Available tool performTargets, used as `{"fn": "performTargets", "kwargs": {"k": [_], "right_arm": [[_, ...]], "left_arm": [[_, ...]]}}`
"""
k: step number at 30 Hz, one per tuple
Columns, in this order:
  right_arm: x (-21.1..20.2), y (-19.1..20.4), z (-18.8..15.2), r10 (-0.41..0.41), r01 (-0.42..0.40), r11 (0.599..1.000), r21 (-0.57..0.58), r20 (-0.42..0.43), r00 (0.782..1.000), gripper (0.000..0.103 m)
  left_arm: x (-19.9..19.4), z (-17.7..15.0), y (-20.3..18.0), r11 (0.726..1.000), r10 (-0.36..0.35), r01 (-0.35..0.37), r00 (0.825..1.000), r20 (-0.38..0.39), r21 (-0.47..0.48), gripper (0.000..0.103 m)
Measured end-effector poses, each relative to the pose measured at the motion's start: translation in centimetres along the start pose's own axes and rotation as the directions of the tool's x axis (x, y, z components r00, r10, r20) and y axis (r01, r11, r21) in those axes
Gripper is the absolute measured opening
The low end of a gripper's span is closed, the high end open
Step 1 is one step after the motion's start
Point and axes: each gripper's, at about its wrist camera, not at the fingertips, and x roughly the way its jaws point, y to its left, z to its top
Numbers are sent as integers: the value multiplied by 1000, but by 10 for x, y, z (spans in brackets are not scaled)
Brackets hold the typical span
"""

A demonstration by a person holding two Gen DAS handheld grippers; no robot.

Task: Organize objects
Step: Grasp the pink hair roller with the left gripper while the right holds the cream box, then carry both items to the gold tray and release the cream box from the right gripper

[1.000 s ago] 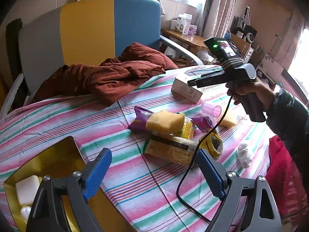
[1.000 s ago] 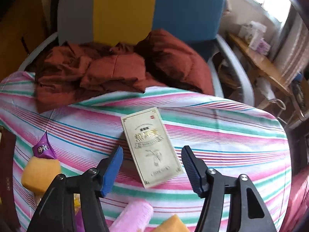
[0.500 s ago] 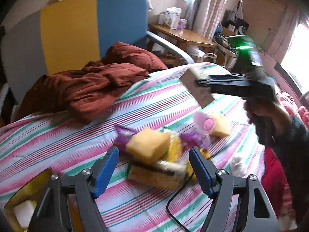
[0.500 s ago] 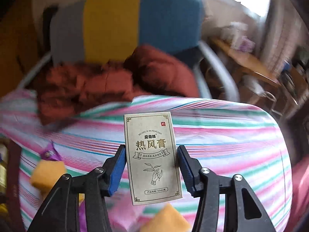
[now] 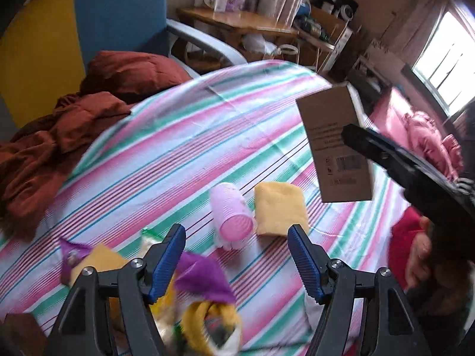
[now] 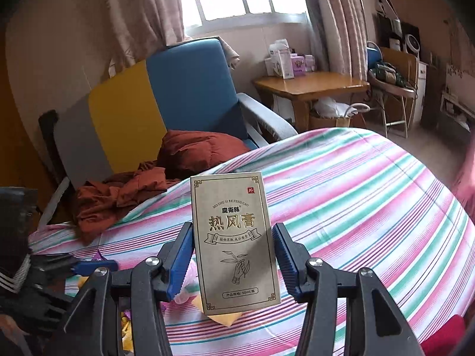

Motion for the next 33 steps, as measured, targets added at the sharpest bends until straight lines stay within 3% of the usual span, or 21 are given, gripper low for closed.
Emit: {"fn": "performTargets", "kwargs": {"k": [2, 3, 4, 8, 12, 18, 20, 25, 28, 33], "right_arm": [[-3, -3, 0, 10, -10, 1000, 12, 10, 1000, 53], [-6, -5, -1, 13, -13, 1000, 12, 18, 1000, 54], [-6, -5, -2, 12, -12, 1000, 13, 22, 1000, 54], [-3, -4, -5, -6, 6, 1000, -4, 28, 1000, 54], [-5, -4, -6, -15, 16, 1000, -19, 47, 999, 54], [-4, 9, -8, -25, 28, 997, -77, 49, 998, 53], [-6, 14, -8, -15, 19, 997, -77, 43, 999, 53], [-38, 50, -12, 95, -92, 993, -73, 44, 994, 53], [-60, 89, -17, 177, -172, 978, -120, 38, 983, 53], [-81, 173, -42, 346, -354, 911, -212, -73, 935, 53]], "left_arm": [[16, 2, -5, 1000, 3, -3, 1000, -31, 13, 61], [25, 2, -7, 1000, 16, -15, 999, -49, 20, 46], [34, 2, -8, 1000, 25, -24, 998, -65, 19, 40], [28, -3, -11, 1000, 4, -4, 1000, -12, 22, 39], [-7, -10, -9, 1000, -22, 21, 997, 71, 9, 39], [-100, -43, 14, 999, -10, 18, 977, 213, -38, 39], [-136, -64, 29, 998, 37, -20, 967, 252, -66, 39], [-211, -121, 85, 980, 149, -96, 933, 328, -172, 39], [-248, -164, 121, 951, 238, -145, 907, 347, -272, 39], [-281, -239, 181, 880, 334, -165, 882, 331, -446, 38]]}}
